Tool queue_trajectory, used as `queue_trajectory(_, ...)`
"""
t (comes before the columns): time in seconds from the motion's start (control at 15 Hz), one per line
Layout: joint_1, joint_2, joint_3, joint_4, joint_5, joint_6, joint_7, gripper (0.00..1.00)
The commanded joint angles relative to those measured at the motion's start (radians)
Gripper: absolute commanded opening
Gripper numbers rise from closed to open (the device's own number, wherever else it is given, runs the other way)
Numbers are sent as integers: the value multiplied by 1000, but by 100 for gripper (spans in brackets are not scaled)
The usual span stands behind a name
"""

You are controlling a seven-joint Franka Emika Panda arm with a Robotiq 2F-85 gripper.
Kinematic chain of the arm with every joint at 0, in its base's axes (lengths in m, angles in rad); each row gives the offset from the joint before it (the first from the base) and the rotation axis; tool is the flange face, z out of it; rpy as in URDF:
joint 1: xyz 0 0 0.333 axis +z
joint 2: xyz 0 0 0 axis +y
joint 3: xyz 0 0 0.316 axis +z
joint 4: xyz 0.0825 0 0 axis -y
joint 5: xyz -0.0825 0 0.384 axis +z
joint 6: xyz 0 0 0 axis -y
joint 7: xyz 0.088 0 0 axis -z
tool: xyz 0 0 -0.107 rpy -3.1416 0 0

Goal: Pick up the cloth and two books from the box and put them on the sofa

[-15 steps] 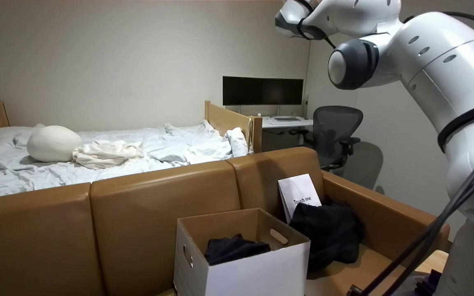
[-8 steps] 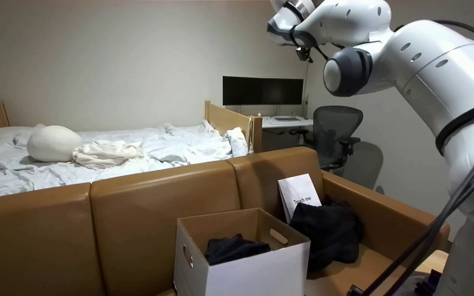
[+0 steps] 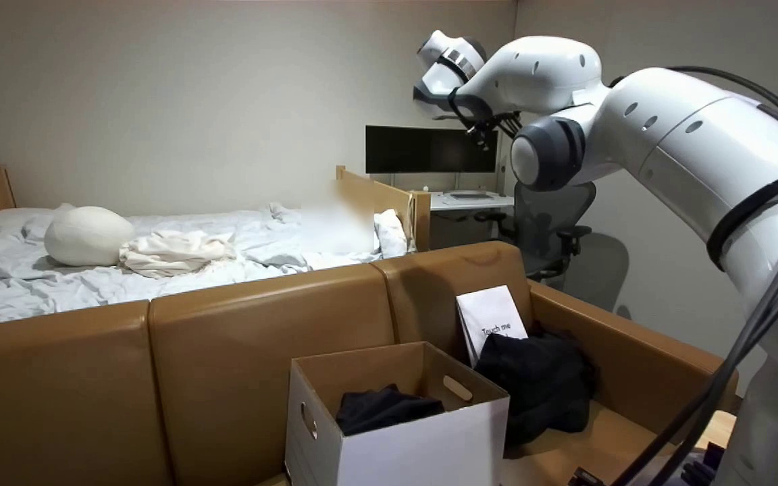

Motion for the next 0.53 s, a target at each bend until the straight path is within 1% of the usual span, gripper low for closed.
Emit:
queue_trajectory(0.0, 26, 43, -3, 3, 97, -171, 141, 100)
queue_trajectory(0.2, 33, 80, 17, 7, 213, -304, 223, 100)
queue_trajectory(0.33, 24, 102, 49, 11, 301, -356, 273, 100)
queue_trajectory(0.47, 11, 126, 88, 14, 393, -380, 323, 100)
